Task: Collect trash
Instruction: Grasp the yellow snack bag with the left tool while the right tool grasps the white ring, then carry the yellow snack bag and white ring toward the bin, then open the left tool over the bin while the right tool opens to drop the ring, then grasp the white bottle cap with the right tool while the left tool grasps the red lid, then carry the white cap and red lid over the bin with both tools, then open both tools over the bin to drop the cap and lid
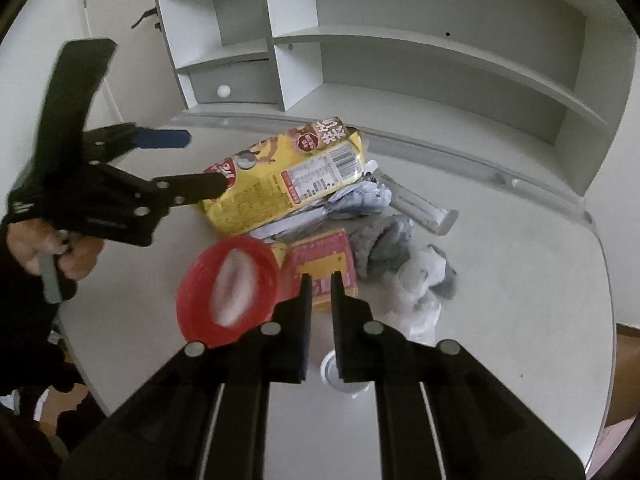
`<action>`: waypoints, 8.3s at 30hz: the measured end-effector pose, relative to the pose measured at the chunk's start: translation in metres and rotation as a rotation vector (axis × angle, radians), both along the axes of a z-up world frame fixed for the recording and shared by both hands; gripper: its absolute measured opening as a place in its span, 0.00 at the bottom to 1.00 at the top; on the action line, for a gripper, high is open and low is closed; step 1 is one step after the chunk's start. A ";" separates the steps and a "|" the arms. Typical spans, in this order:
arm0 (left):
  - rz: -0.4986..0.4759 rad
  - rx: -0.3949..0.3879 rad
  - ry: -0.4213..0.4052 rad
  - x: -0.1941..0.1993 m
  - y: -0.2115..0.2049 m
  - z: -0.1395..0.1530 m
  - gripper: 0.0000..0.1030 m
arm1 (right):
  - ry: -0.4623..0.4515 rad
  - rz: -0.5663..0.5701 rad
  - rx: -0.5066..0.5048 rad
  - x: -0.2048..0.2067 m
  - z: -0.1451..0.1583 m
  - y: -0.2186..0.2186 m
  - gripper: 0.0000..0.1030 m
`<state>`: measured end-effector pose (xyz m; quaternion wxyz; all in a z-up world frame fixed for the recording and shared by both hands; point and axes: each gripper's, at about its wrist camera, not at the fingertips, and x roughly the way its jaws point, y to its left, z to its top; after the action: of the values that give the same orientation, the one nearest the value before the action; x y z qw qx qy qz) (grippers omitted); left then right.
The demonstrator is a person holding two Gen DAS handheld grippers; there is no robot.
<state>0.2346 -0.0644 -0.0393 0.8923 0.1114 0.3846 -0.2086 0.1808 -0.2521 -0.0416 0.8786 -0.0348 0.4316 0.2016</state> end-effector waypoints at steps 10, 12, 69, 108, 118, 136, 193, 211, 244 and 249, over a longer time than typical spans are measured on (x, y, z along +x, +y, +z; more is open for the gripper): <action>-0.086 0.053 0.023 0.012 -0.025 -0.014 0.63 | -0.025 0.015 0.087 -0.024 0.011 0.000 0.65; -0.084 0.047 0.029 0.013 -0.025 -0.015 0.52 | -0.019 0.015 0.085 -0.026 0.010 0.001 0.65; -1.007 -0.119 0.183 -0.276 -0.426 -0.045 0.23 | 0.134 -1.383 0.125 -0.419 -0.090 -0.380 0.07; -1.028 0.041 0.282 -0.313 -0.494 -0.121 0.85 | 0.292 -1.517 0.266 -0.452 -0.167 -0.424 0.76; -0.886 -0.089 0.091 -0.260 -0.382 -0.012 0.93 | 0.115 -1.390 0.096 -0.397 -0.093 -0.377 0.77; 0.000 -0.085 0.019 -0.084 -0.020 0.024 0.93 | -0.031 -0.303 0.071 -0.086 0.004 -0.083 0.78; -0.346 -0.077 -0.006 -0.105 -0.171 0.027 0.78 | -0.051 -0.574 0.024 -0.134 0.000 -0.173 0.29; -1.052 -0.078 0.194 -0.307 -0.462 -0.075 0.78 | 0.213 -1.398 0.083 -0.419 -0.113 -0.396 0.30; -1.129 0.088 0.360 -0.357 -0.548 -0.170 0.90 | 0.241 -1.625 0.166 -0.484 -0.142 -0.437 0.74; -1.127 0.085 0.327 -0.358 -0.544 -0.158 0.92 | 0.213 -1.627 0.155 -0.484 -0.133 -0.437 0.75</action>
<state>-0.1237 -0.6087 -0.1976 0.5676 0.3008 0.4070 -0.6494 -0.3030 -0.6891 -0.1751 0.7045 0.3687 0.3877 -0.4663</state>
